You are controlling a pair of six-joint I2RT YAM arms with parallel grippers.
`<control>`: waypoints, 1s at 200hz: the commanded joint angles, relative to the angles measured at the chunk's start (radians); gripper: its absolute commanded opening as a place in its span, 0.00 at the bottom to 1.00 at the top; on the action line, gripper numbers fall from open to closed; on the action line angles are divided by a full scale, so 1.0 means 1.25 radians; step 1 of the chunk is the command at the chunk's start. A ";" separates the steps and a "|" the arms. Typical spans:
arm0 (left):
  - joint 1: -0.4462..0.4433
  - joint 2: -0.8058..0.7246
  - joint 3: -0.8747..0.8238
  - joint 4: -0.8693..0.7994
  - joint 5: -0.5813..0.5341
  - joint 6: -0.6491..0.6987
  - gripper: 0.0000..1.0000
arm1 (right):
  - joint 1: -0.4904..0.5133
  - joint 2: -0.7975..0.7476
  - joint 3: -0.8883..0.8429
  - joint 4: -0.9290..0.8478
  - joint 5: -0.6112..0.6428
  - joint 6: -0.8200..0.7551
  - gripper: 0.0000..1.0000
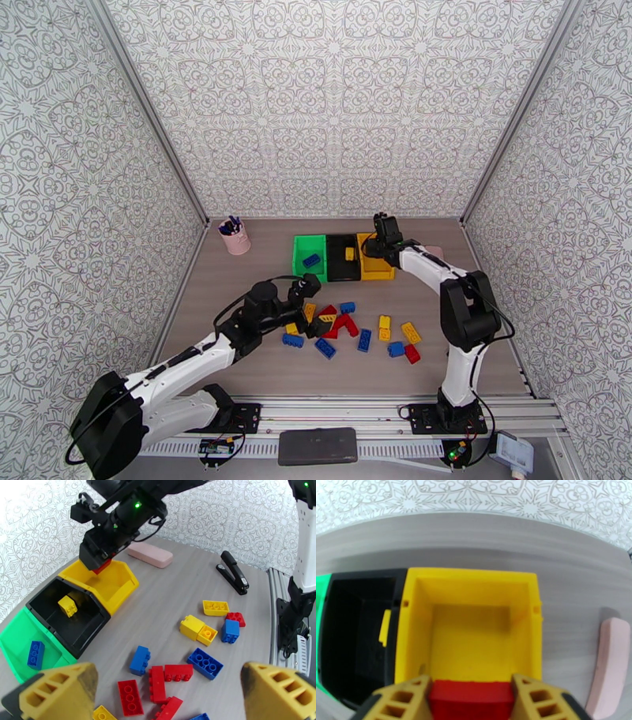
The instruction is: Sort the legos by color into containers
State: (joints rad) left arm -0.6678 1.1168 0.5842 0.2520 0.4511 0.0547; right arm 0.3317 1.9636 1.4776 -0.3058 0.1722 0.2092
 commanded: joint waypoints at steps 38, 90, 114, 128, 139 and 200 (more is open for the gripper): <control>-0.010 -0.017 0.007 -0.041 0.081 0.049 1.00 | -0.004 -0.165 -0.110 0.018 -0.026 0.018 0.78; -0.018 -0.022 0.001 -0.055 0.143 0.099 1.00 | 0.004 -0.405 -0.347 -0.069 -0.042 0.103 0.83; -0.020 -0.013 0.008 -0.065 0.173 0.109 1.00 | 0.027 -0.482 -0.422 -0.133 -0.014 0.164 0.83; -0.022 -0.006 0.011 -0.069 0.178 0.113 1.00 | 0.049 -0.511 -0.468 -0.157 0.012 0.215 0.83; -0.021 -0.003 0.011 -0.069 0.179 0.117 1.00 | 0.066 -0.527 -0.500 -0.168 0.025 0.253 0.83; -0.026 -0.008 0.004 -0.069 0.182 0.123 1.00 | 0.161 -0.507 -0.577 -0.184 0.004 0.362 0.82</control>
State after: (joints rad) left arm -0.6891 1.1080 0.5823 0.1890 0.6544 0.1886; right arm 0.4999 1.3048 0.7692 -0.5133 0.1795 0.5838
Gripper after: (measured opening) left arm 0.996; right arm 0.824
